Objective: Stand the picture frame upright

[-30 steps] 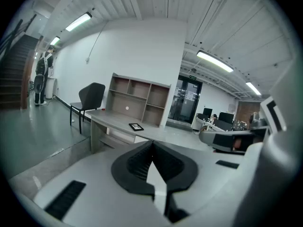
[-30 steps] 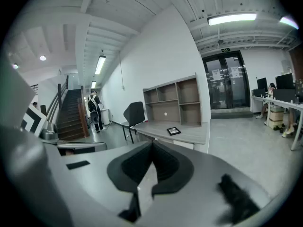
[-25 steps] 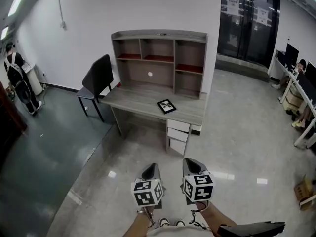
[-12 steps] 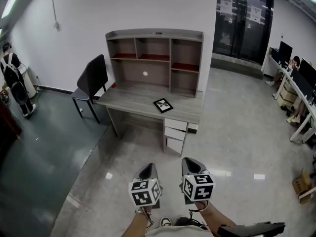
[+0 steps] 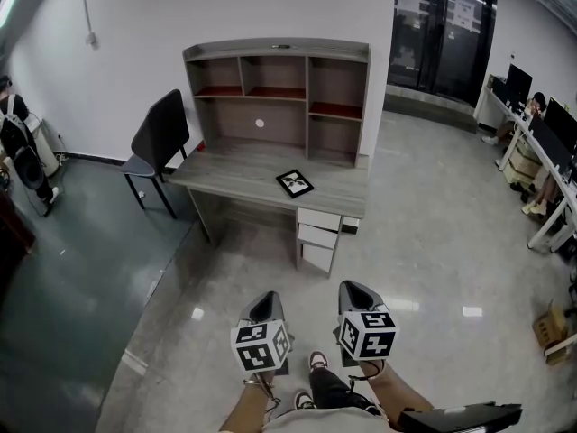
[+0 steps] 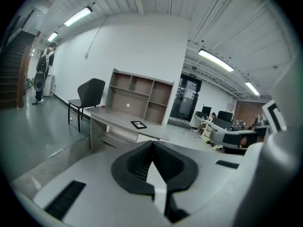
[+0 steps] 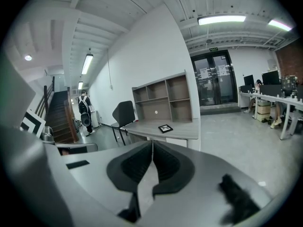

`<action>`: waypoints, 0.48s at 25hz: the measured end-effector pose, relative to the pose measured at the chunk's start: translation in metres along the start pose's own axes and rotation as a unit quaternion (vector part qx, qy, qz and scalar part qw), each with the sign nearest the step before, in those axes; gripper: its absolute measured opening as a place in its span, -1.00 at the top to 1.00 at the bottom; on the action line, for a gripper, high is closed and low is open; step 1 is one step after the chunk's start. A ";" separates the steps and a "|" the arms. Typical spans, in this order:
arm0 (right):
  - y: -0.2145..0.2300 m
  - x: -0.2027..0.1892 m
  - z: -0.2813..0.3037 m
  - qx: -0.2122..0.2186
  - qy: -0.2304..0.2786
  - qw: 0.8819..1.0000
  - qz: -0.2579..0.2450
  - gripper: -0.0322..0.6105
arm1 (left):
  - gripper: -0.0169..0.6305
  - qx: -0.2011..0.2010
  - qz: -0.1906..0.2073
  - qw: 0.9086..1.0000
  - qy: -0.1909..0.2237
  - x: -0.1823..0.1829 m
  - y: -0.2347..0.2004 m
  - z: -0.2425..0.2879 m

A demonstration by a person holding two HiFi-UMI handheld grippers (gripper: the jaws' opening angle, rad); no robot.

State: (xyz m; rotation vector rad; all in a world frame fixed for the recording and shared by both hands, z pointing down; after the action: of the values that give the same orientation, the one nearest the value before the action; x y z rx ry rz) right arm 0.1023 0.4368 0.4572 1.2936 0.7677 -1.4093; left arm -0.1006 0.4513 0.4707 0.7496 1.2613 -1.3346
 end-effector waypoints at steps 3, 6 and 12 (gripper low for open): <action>0.004 0.002 0.013 -0.001 0.000 1.000 0.002 0.80 | 0.91 0.001 0.001 1.000 -0.002 0.003 -0.003 0.012; 0.007 0.007 0.027 -0.003 0.002 1.000 0.003 0.80 | 0.91 0.001 0.006 1.000 -0.002 0.009 -0.006 0.027; 0.021 0.016 0.059 -0.009 0.005 1.000 0.004 0.80 | 0.91 -0.004 0.012 1.000 -0.002 0.019 -0.008 0.062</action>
State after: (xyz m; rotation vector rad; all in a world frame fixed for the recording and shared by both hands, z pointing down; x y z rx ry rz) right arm 0.1065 0.3724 0.4581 1.2901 0.7784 -1.3871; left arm -0.0978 0.3861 0.4695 0.7550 1.2505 -1.3106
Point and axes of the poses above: the fingertips, and each gripper's own axes: z forward along the fingers, y to its right, x out of its top, the point moved 7 cm from there along -z, backward along the fingers, and after that the axes turned 10 degrees about y, right-handed, at the moved point
